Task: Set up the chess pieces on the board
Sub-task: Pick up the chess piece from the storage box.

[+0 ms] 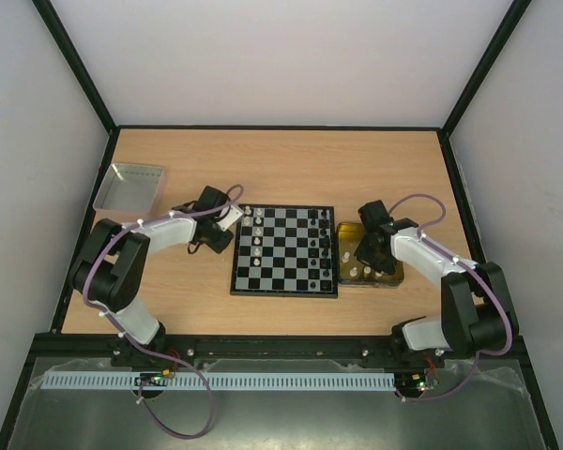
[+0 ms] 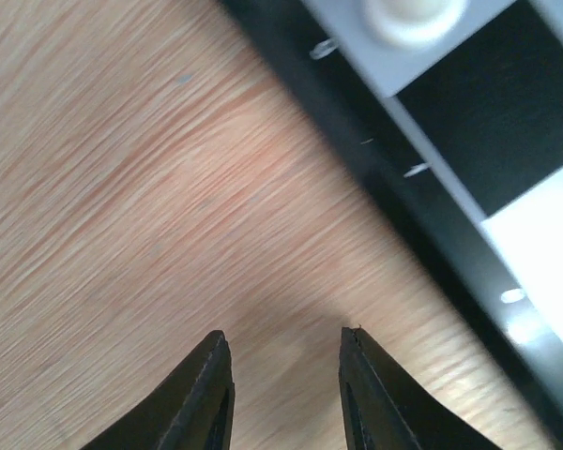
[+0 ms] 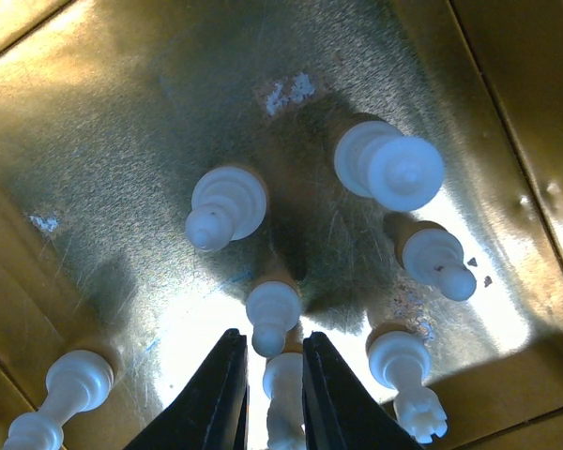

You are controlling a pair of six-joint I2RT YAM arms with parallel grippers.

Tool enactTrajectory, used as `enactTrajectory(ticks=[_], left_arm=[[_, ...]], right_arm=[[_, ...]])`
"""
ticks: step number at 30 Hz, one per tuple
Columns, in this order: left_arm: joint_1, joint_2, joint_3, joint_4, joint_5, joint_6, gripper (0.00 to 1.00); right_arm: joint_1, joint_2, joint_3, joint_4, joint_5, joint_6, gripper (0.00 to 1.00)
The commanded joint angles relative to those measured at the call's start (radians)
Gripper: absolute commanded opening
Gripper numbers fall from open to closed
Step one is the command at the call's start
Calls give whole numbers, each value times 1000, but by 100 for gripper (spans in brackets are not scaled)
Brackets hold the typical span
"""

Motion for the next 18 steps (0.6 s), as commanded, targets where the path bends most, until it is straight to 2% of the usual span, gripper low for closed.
enactTrajectory(ticks=[1,10,18], left_arm=[[55,-16,-26,-46,2,5,33],[103,-52,-30,-51,12,9,27],[138,-109,-5,-84,30,13,25]], right_arm=[[-9,8,12,-2,29,-11,16],[-20,2,9,-4,38,-17,16],[-25,3,22,-6,33,-26,4]])
